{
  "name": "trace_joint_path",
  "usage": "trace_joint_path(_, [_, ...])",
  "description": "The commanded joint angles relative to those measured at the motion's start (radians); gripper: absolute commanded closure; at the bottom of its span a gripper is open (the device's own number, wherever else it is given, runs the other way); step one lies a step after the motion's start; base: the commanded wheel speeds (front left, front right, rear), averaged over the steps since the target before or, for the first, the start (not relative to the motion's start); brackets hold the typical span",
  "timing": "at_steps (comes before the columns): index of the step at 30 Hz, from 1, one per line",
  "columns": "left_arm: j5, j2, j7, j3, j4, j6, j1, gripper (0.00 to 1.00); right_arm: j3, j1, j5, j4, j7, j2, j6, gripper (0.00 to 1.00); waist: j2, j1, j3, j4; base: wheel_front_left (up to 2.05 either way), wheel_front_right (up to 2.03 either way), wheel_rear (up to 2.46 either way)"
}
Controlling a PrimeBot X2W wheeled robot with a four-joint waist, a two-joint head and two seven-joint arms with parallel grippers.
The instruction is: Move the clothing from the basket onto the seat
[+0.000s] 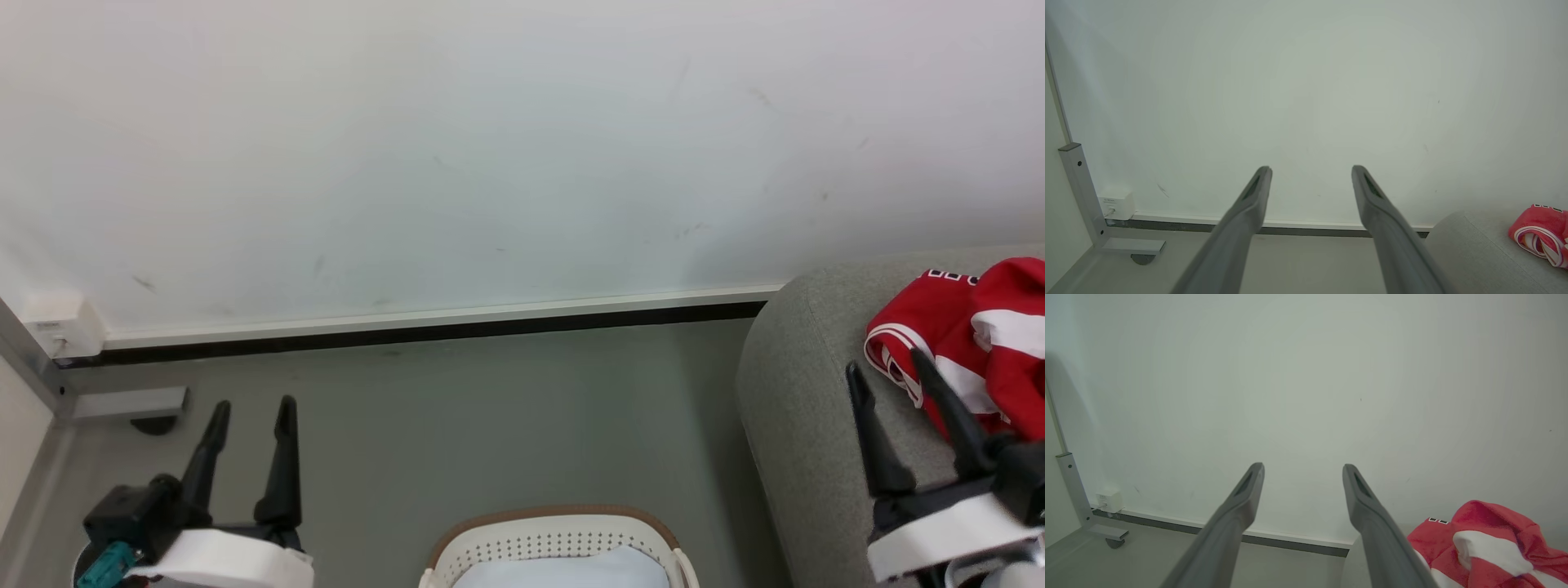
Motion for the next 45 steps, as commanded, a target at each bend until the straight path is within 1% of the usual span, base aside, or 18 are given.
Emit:
trace_joint_path(1, [0.013,-0.006,0.0,0.007,-0.003,-0.008,0.013,0.0,-0.001,0.02,-0.003,0.003,-0.009,0.004,-0.002,0.0,-0.0001,0.0001,0.0,0.001,0.0,0.0,0.0])
trace_joint_path(3, [0.052,-0.04,0.0,0.032,-0.005,-0.03,0.04,0.0,0.011,0.064,-0.025,0.012,-0.036,0.04,-0.002,0.0,-0.0001,0.0001,0.002,0.004,0.0,0.0,0.0])
trace_joint_path(6, [0.099,-0.089,0.0,0.077,0.001,-0.067,0.078,0.0,0.023,0.11,-0.065,0.027,-0.062,0.076,-0.002,0.0,-0.0001,0.0001,0.003,0.006,0.0,0.0,0.0])
trace_joint_path(8, [0.12,-0.121,0.0,0.104,0.012,-0.093,0.105,0.0,0.012,0.13,-0.077,0.034,-0.068,0.111,-0.002,0.0,-0.0001,0.0001,0.003,0.009,0.0,0.0,0.0])
trace_joint_path(12, [0.172,-0.166,0.0,0.15,0.05,-0.149,0.129,0.0,-0.008,0.145,-0.116,0.031,-0.075,0.155,-0.002,0.0,-0.0001,0.0001,0.006,0.014,0.0,0.0,0.0])
trace_joint_path(14, [0.187,-0.183,0.0,0.17,0.067,-0.171,0.127,0.0,-0.009,0.149,-0.12,0.023,-0.075,0.173,-0.002,0.0,-0.0001,0.0001,0.007,0.015,0.0,0.0,0.0])
trace_joint_path(18, [0.224,-0.21,0.0,0.201,0.084,-0.203,0.111,0.0,-0.002,0.153,-0.136,0.011,-0.074,0.183,-0.002,0.0,-0.0001,0.0001,0.009,0.017,0.0,0.0,0.0])
trace_joint_path(22, [0.24,-0.228,0.0,0.228,0.094,-0.222,0.101,0.0,-0.003,0.15,-0.134,0.008,-0.073,0.189,-0.002,0.0,-0.0001,0.0001,0.01,0.016,0.0,0.0,0.0])
trace_joint_path(29, [0.264,-0.247,0.0,0.257,0.096,-0.243,0.104,0.0,-0.008,0.153,-0.131,0.01,-0.074,0.196,-0.002,0.0,-0.0001,0.0001,0.014,0.01,0.0,0.0,0.0])
trace_joint_path(45, [0.28,-0.262,0.0,0.269,0.107,-0.252,0.095,0.0,-0.016,0.144,-0.121,0.001,-0.073,0.205,-0.002,0.0,-0.0001,0.0001,0.02,0.003,0.0,0.0,0.0])
